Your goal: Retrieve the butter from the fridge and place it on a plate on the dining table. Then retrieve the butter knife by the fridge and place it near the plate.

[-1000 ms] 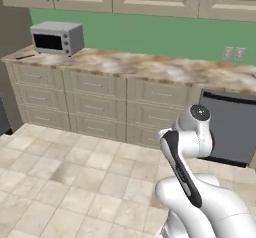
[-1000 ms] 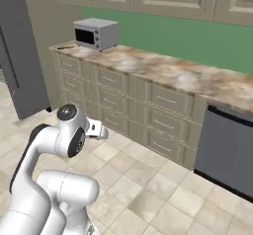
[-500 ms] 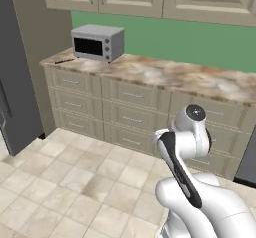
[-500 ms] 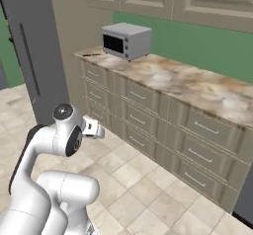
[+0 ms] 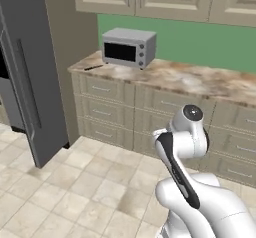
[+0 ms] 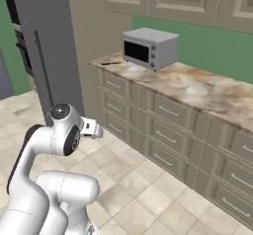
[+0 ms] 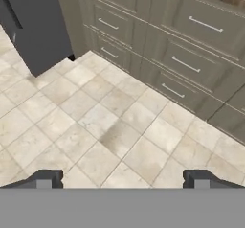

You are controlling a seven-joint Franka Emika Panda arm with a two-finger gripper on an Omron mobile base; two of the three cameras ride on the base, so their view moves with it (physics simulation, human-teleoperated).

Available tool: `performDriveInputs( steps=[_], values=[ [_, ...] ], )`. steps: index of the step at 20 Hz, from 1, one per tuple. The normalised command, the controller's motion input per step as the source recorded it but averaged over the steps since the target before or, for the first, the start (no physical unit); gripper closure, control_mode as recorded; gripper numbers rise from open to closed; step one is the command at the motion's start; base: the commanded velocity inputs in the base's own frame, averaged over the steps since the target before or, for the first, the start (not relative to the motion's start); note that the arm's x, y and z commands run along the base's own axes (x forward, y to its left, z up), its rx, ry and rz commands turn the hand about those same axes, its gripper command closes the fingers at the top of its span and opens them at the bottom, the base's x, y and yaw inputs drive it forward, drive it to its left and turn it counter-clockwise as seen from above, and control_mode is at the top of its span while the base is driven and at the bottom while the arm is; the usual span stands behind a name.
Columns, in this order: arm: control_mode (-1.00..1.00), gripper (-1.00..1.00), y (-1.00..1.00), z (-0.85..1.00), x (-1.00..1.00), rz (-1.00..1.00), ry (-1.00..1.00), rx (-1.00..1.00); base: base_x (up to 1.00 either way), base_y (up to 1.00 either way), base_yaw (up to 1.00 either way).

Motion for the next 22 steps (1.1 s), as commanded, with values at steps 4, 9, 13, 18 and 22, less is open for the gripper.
performDriveInputs(
  steps=[4,9,13,18,22],
  values=[
    [1.0,-1.0,0.0,0.0,0.0,0.0,0.0,0.0,1.0,0.8,-0.16],
    [1.0,-1.0,0.0,0.0,0.0,0.0,0.0,0.0,1.0,0.55,-0.19],
    [1.0,-1.0,0.0,0.0,0.0,0.0,0.0,0.0,1.0,0.38,-0.19],
    [1.0,-1.0,0.0,0.0,0.0,0.0,0.0,0.0,0.97,0.04,-0.42],
    [1.0,-1.0,0.0,0.0,0.0,0.0,0.0,0.0,0.56,0.62,-0.42]
  ],
)
